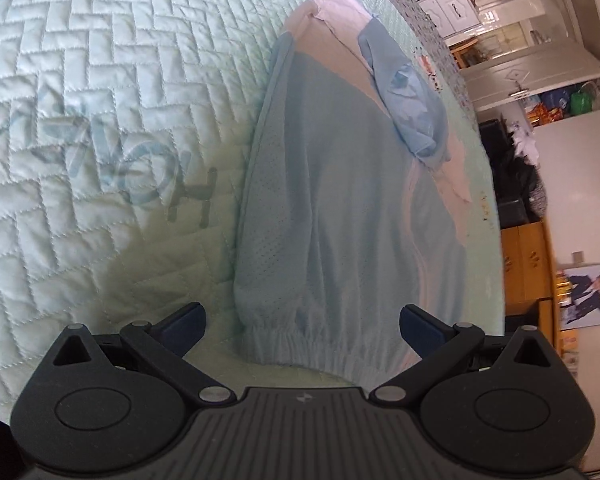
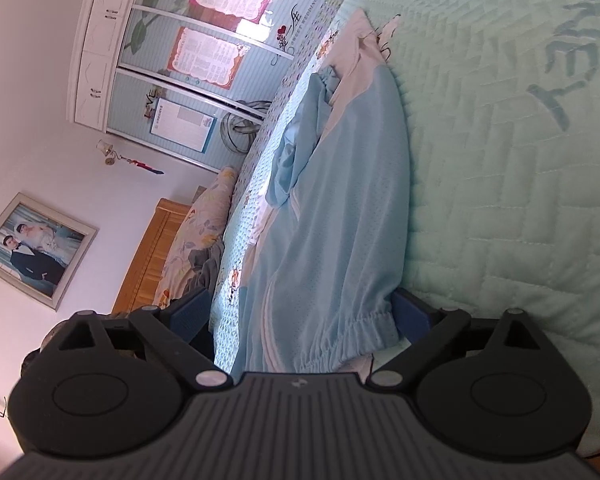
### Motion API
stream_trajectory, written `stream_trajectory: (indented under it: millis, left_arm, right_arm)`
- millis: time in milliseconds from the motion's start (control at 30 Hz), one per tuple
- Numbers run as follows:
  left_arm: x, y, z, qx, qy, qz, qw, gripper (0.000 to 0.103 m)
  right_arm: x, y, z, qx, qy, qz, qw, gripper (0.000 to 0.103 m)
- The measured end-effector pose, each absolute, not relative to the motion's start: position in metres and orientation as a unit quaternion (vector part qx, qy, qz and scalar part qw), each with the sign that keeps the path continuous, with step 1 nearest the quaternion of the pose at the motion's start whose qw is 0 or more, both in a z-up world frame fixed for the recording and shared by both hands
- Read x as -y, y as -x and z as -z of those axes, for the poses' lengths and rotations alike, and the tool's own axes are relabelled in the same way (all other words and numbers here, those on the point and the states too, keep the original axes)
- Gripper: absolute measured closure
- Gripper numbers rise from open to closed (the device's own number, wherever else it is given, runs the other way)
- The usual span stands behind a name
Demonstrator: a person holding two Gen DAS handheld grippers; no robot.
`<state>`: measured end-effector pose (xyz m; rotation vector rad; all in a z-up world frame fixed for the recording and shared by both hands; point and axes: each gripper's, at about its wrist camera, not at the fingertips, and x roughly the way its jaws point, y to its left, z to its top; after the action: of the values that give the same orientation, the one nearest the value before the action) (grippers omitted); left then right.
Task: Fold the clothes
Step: 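Move both grippers down to the garment's elastic cuff hem, then close both grippers on the elastic cuff hem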
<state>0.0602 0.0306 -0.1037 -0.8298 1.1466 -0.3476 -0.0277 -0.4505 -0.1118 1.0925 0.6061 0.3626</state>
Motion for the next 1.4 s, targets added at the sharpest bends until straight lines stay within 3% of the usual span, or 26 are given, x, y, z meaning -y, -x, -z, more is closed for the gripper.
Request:
stream_trajectory:
  millis: [400,867,900,967,1000,1033,1067,1100,1167,1400]
  left_arm:
    - [-0.026,-0.066,0.125,-0.505,0.46,0.198,0.703,0.001]
    - [-0.014,-0.072,0.128,-0.494,0.447,0.208,0.716,0.002]
    - [-0.014,-0.073,0.129,-0.491,0.448,0.207,0.718,0.004]
    - [-0.011,-0.073,0.128,-0.491,0.439,0.202,0.725,0.009]
    - [-0.013,-0.073,0.128,-0.491,0.435,0.2,0.728,0.015]
    - [-0.015,-0.072,0.128,-0.494,0.433,0.199,0.727,0.02]
    - [-0.016,-0.072,0.129,-0.497,0.431,0.197,0.727,0.036]
    - [-0.018,-0.072,0.13,-0.501,0.429,0.196,0.726,0.061]
    - [-0.021,-0.071,0.135,-0.509,0.429,0.192,0.721,0.08]
    - [-0.026,-0.066,0.129,-0.488,0.439,0.187,0.731,0.083]
  right_arm:
    - [0.464,0.039,0.111,-0.3,-0.526,-0.148,0.781,0.008]
    - [0.452,0.023,0.116,-0.311,-0.543,-0.165,0.762,0.007]
    - [0.454,0.022,0.116,-0.309,-0.543,-0.167,0.763,0.012]
    - [0.451,0.019,0.115,-0.324,-0.521,-0.151,0.775,0.042]
    - [0.449,0.016,0.116,-0.344,-0.504,-0.137,0.78,0.071]
    - [0.445,0.014,0.118,-0.363,-0.492,-0.125,0.781,0.092]
    - [0.443,0.014,0.121,-0.371,-0.489,-0.121,0.78,0.092]
    - [0.443,0.016,0.123,-0.367,-0.491,-0.121,0.781,0.092]
    - [0.442,0.018,0.124,-0.361,-0.493,-0.123,0.782,0.092]
    - [0.439,0.025,0.112,-0.346,-0.47,-0.126,0.802,0.092]
